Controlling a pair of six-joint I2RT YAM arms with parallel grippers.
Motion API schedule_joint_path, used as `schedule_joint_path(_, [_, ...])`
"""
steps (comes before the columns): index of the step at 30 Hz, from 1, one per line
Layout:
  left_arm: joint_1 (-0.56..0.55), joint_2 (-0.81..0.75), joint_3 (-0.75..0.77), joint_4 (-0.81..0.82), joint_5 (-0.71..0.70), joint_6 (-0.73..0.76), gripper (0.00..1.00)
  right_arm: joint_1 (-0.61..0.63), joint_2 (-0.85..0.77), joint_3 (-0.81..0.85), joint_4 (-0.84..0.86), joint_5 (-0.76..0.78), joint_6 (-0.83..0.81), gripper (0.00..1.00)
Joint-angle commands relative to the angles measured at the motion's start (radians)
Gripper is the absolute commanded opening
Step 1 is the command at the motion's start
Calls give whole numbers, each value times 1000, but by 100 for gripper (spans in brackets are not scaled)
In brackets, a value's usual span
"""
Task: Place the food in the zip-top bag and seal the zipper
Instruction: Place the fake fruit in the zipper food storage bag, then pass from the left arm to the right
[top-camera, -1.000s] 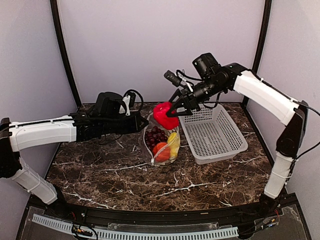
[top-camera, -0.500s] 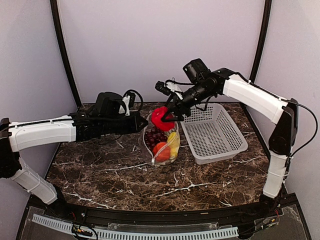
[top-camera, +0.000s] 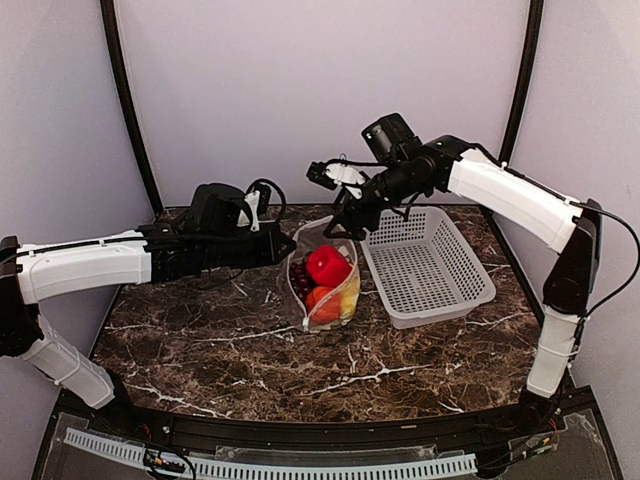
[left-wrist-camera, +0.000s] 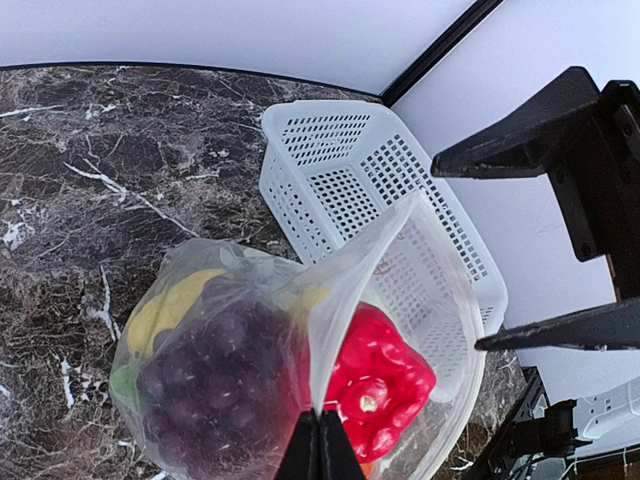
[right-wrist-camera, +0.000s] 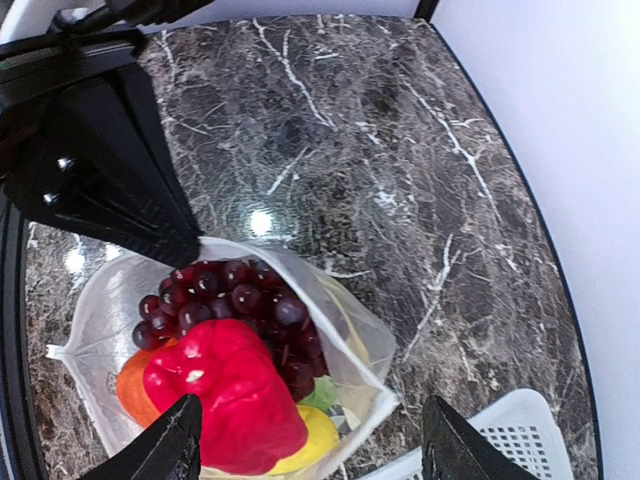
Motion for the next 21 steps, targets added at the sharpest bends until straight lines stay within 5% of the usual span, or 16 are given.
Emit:
schedule_joint_path(1, [1,-4,36,6,10,20,1,-18,-47,-28,72,128,71,70])
schedule_joint_path(7, [2,0,55,4,9,34,1,-24,-5,-4,5,143,123,63])
schedule_joint_path(13, [1,11,102,-4,44,57,1,-25,40,15,-68,184,211,42])
schedule_joint_path(21, [3,33,122,-19,37,68,1,-32,0,-46,-137,195,239,52])
